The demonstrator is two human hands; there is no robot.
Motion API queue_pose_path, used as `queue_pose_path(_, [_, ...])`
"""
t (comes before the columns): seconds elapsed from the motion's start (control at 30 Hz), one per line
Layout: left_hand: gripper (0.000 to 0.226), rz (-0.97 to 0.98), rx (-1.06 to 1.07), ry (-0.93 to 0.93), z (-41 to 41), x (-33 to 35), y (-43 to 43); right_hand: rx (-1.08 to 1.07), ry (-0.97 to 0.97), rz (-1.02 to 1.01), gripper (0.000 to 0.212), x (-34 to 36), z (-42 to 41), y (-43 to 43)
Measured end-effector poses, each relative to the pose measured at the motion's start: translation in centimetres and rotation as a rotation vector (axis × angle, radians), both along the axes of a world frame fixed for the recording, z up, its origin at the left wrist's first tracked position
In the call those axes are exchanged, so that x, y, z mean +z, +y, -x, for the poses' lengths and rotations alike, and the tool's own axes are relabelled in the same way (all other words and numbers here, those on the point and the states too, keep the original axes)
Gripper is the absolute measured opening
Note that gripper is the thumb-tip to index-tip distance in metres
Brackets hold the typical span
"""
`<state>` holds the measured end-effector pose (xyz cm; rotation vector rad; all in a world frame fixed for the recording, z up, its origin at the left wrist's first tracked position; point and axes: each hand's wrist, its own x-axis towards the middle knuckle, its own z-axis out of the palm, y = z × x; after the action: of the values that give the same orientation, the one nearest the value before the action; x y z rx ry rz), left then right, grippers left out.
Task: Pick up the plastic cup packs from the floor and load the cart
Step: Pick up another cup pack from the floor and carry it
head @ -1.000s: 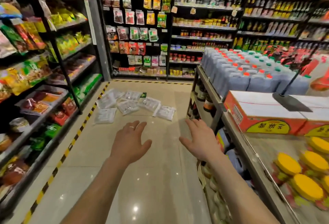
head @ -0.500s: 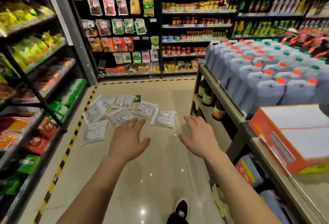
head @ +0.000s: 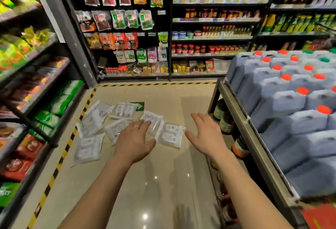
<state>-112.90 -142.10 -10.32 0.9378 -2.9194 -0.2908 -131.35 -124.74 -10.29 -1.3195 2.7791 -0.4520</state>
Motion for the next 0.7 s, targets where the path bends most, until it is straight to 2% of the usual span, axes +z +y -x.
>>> queue_pose_path(0.3, [0.08, -0.028, -0.116, 0.001, 12.7, -2.0, -13.1, -0.08, -0.001, -0.053, 0.07, -3.3, 10.7, -11.6])
queue_pose_path(0.47, [0.081, -0.06, -0.218, -0.013, 21.1, -2.7, -22.4, -0.23, -0.031, -0.057, 0.072, -4.2, 16.1, -19.3])
queue_pose_path(0.7, [0.08, 0.015, -0.396, -0.1, 31.7, -3.1, -33.0, -0.404, -0.053, -0.037, 0.073, -4.8, 22.3, -26.9])
